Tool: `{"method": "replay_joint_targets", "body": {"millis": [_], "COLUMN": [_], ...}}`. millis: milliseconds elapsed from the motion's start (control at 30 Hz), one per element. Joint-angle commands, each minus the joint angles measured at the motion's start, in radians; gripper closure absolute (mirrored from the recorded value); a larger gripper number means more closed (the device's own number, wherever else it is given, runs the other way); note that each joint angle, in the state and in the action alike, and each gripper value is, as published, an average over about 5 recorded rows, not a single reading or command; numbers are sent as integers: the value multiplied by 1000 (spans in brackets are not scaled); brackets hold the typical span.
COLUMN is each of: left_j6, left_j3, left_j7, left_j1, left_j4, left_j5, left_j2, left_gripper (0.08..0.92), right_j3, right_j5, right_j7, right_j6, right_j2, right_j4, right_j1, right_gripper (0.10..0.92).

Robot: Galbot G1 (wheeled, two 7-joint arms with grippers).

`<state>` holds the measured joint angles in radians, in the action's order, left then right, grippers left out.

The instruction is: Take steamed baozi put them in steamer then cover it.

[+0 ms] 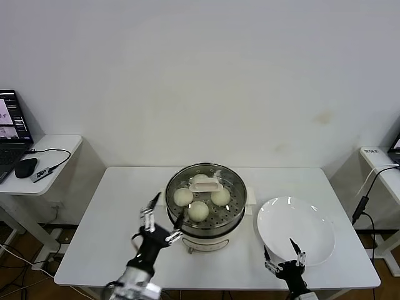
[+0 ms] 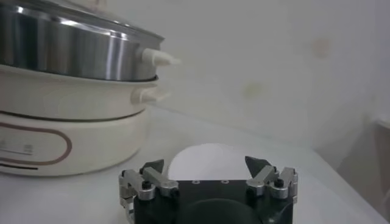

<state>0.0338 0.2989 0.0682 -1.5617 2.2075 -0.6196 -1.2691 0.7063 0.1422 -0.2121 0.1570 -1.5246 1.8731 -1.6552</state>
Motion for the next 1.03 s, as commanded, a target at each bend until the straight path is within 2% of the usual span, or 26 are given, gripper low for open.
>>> {"method": "replay_joint_targets", "body": {"millis": [33, 167, 267, 800, 1033], "left_j6": [-190, -265, -300, -194, -192], "left_j3": [179, 160, 159, 194, 182], "left_j7": [205, 218, 218, 113, 106], "left_j1": [-322, -354, -358, -398, -390], "left_j4": [18, -22, -55, -77, -97], "left_j5": [798, 812, 806, 670, 642], "left_j2": [-11, -52, -86, -101, -120], "left_gripper": [177, 177, 177, 177, 177], "right_j3": [-70, -105, -129, -151, -168], "right_j5": [-153, -259, -285, -234, -189], "right_j7": [33, 98, 133, 158, 166], "right_j6": [10, 8, 8, 31, 33], "right_j2": [172, 253, 302, 262, 239], "right_j4": [56, 92, 108, 118, 141], "right_j1": [-104, -166, -210, -199, -195], "right_gripper": [203, 203, 203, 203, 203]}}
